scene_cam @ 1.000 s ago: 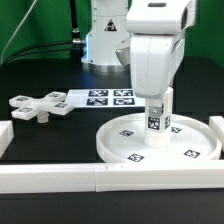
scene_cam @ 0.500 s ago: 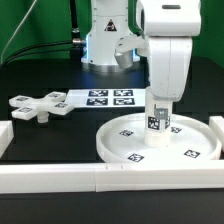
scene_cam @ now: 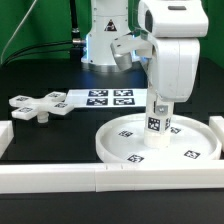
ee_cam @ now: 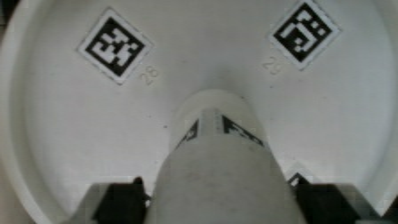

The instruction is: Assemble round table

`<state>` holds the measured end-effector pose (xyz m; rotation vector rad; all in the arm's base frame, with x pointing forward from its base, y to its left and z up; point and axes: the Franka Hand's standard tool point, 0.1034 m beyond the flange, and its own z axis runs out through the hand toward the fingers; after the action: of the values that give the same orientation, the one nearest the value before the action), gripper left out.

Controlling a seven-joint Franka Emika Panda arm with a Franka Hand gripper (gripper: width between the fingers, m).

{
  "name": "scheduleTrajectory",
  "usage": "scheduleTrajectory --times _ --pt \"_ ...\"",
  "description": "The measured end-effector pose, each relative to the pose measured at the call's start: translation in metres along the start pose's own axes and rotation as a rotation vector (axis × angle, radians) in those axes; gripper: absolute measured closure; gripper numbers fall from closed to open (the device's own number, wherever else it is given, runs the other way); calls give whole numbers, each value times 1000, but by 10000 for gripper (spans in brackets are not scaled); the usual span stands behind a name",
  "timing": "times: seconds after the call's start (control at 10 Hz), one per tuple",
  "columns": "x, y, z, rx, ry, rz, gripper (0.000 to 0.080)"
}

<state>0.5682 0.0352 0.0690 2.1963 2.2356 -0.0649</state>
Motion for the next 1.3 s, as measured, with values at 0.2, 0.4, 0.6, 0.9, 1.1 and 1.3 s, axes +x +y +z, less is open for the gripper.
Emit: scheduleTrajectory --times 0.2,0.4,0.6,0.9,1.1,1.3 --pt "0 0 0 0 0 17 392" --pt "0 0 0 2 2 77 392" --pt "0 -1 0 6 3 310 392" --pt "1 -3 1 -1 14 576 390" --pt "1 -4 1 0 14 713 390" --pt "2 -4 1 3 14 836 390"
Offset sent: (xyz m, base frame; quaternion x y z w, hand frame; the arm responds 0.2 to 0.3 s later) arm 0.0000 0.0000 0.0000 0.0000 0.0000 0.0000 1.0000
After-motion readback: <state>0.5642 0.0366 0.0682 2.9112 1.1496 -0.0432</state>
